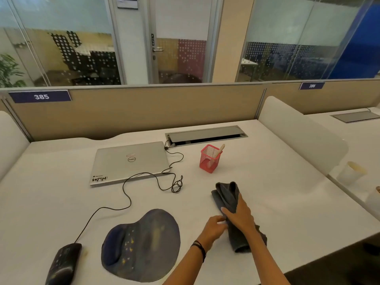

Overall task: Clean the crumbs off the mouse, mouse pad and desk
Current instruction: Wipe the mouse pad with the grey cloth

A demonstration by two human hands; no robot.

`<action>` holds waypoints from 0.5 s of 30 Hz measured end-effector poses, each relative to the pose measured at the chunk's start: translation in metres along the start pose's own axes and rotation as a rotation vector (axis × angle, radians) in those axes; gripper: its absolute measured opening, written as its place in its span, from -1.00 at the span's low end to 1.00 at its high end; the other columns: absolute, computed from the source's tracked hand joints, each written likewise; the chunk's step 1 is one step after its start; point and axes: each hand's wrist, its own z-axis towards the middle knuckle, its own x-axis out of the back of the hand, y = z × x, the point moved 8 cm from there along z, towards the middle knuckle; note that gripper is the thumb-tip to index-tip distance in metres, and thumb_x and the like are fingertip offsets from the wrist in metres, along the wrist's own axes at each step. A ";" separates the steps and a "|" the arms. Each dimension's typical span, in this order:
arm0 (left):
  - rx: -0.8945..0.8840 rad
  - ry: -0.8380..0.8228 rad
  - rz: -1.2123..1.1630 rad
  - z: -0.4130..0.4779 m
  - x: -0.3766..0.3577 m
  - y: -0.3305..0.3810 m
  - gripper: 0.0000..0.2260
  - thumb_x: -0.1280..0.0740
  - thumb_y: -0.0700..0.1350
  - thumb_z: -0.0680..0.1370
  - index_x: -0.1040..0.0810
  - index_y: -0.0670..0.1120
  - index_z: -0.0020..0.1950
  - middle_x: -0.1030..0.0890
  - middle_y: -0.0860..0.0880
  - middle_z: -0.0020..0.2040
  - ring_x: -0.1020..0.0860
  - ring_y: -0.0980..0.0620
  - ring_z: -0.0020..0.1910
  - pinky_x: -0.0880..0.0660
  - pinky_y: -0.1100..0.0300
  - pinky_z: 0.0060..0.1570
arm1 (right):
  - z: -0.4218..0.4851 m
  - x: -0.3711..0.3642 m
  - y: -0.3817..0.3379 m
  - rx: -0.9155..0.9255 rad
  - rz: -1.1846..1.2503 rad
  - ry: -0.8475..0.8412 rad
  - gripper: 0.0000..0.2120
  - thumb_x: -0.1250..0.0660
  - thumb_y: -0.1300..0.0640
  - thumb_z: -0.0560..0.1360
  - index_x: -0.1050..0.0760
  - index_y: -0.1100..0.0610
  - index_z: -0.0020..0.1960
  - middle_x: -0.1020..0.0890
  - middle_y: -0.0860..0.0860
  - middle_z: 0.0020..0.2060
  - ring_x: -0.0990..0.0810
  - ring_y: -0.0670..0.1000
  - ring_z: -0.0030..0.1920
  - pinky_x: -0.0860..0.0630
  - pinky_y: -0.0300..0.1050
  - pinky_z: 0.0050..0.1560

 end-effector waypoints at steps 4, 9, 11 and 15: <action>0.002 0.051 0.047 -0.009 0.030 -0.006 -0.67 -0.20 -0.20 0.60 -0.41 -0.16 0.37 -0.50 -0.10 0.30 -0.48 0.01 0.15 -0.41 0.21 0.10 | -0.001 -0.010 0.009 0.053 -0.278 -0.038 -0.09 -0.29 -0.23 0.46 0.14 0.17 0.53 -0.04 0.13 0.53 -0.14 0.17 0.49 -0.17 0.20 0.44; -0.072 0.128 0.048 -0.030 0.071 -0.008 -0.70 -0.21 -0.16 0.60 -0.43 -0.10 0.34 -0.52 -0.09 0.27 -0.49 0.08 0.12 -0.41 0.27 0.07 | -0.005 -0.008 0.014 0.092 -0.300 0.072 -0.31 -0.27 -0.03 0.53 -0.02 0.15 0.51 -0.17 0.12 0.49 -0.23 0.18 0.44 -0.12 0.27 0.43; -0.111 0.163 0.066 -0.040 0.090 -0.013 -0.70 -0.21 -0.17 0.60 -0.44 -0.10 0.33 -0.54 -0.09 0.25 -0.50 0.10 0.08 -0.41 0.31 0.03 | -0.005 -0.006 0.011 0.099 -0.258 0.113 -0.41 -0.26 0.13 0.54 -0.11 0.18 0.49 -0.23 0.14 0.47 -0.28 0.21 0.40 -0.15 0.27 0.41; -0.194 0.270 0.051 -0.075 0.131 -0.032 -0.73 -0.23 -0.17 0.61 -0.47 -0.12 0.31 -0.58 -0.08 0.20 -0.53 0.03 0.21 -0.47 0.17 0.23 | -0.006 0.003 0.004 0.094 -0.072 0.212 -0.53 -0.23 0.35 0.49 -0.30 0.30 0.39 -0.45 0.28 0.30 -0.44 0.31 0.24 -0.35 0.29 0.25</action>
